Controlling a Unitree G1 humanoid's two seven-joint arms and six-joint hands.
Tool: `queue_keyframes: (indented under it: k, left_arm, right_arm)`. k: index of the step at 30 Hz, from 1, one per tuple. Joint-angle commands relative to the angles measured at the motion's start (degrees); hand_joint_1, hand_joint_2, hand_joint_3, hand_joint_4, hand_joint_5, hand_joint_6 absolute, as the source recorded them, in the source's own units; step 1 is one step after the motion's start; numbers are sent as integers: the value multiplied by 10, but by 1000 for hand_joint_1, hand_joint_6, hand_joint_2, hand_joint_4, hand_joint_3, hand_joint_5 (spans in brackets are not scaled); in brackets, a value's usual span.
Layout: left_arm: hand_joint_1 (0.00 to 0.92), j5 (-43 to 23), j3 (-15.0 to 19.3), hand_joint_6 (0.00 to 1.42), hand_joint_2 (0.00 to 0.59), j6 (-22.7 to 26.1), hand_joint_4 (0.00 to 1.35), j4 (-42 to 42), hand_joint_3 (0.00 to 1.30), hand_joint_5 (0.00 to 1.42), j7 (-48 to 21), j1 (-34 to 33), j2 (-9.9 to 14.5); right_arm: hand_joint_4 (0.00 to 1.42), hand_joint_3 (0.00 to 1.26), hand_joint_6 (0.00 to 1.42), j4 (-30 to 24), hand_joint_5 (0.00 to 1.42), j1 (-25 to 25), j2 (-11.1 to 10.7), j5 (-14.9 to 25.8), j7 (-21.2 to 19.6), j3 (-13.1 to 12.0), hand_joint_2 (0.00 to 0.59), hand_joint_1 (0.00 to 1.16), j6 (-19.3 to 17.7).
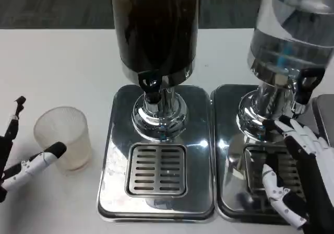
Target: Grasp the cup under the faucet to collect the drink, then remove the cup.
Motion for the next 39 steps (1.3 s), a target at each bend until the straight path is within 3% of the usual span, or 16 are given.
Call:
queue_keyframes:
  k: [1, 15, 39]
  left_arm:
    - [126, 16, -15, 151, 12, -12, 0, 20, 0, 71, 7, -14, 17]
    - [154, 37, -36, 180, 22, -26, 0, 54, 0, 109, 42, -34, 21]
    - [174, 42, -73, 198, 33, -26, 0, 125, 0, 159, 41, -96, 30]
  right_arm:
    - [87, 214, 33, 5, 62, -6, -1, -1, -10, 3, 586, 455, 1]
    - [87, 219, 33, 2, 62, -4, -8, 6, -5, -5, 586, 435, 1]
    - [87, 219, 62, 5, 73, -3, -7, 13, -8, -3, 586, 423, 0]
